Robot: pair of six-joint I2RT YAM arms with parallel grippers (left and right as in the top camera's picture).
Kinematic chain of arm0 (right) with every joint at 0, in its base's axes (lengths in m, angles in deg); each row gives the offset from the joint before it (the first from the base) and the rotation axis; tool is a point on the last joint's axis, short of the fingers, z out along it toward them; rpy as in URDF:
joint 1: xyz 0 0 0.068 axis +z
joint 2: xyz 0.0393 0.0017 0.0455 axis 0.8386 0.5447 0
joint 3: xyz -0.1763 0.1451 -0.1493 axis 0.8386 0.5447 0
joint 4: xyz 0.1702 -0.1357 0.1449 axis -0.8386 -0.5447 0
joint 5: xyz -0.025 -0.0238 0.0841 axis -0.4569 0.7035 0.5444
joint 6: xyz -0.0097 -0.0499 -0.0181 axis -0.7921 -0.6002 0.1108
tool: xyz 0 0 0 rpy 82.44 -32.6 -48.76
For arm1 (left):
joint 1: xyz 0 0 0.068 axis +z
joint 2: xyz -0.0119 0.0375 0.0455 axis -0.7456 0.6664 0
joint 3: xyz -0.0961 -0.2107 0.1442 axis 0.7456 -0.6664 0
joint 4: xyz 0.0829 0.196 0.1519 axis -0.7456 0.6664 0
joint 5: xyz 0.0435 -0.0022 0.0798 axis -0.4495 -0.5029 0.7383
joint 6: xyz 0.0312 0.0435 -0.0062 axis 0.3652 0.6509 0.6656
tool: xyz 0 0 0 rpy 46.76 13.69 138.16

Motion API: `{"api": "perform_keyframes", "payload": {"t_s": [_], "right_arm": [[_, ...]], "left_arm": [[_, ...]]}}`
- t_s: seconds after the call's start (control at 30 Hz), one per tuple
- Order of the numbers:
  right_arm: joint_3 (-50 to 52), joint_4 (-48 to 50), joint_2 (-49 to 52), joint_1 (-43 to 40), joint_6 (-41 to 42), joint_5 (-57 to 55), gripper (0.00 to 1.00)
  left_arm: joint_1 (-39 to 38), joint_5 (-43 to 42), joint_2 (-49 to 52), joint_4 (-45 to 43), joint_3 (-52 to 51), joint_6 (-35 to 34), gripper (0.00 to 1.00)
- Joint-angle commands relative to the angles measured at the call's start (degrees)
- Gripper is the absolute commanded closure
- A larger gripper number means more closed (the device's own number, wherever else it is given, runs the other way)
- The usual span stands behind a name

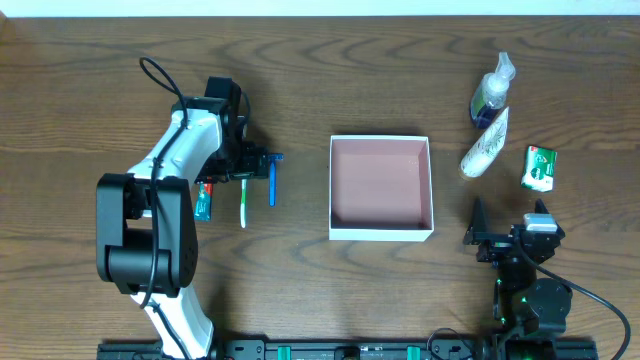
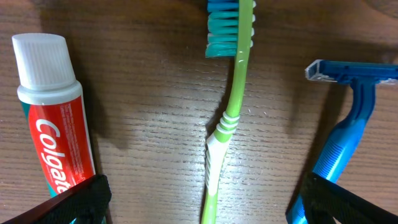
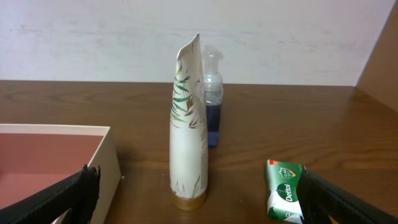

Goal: Pack container
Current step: 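Lower the left gripper and close it on the toothbrush handle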

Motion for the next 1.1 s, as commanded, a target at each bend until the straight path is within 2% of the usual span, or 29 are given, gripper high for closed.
{"api": "perform_keyframes", "payload": {"t_s": [0.0,0.67,1.07], "right_arm": [[0.2,-0.2,-0.4,0.6,-0.9,0.3,0.01],[0.2,-0.2,-0.4,0.6,-0.9,0.2,0.01],[0.2,-0.2,-0.4,0.6,-0.9,0.3,0.01]], "left_arm": [[0.0,1.6,1.0,-0.1,-0.4,-0.6,0.02],[-0.2,1.5,3.6,-0.3,-0.4,-0.2,0.02],[-3.9,1.2,3.6,-2.0,-0.4,-0.4,0.02]]}}
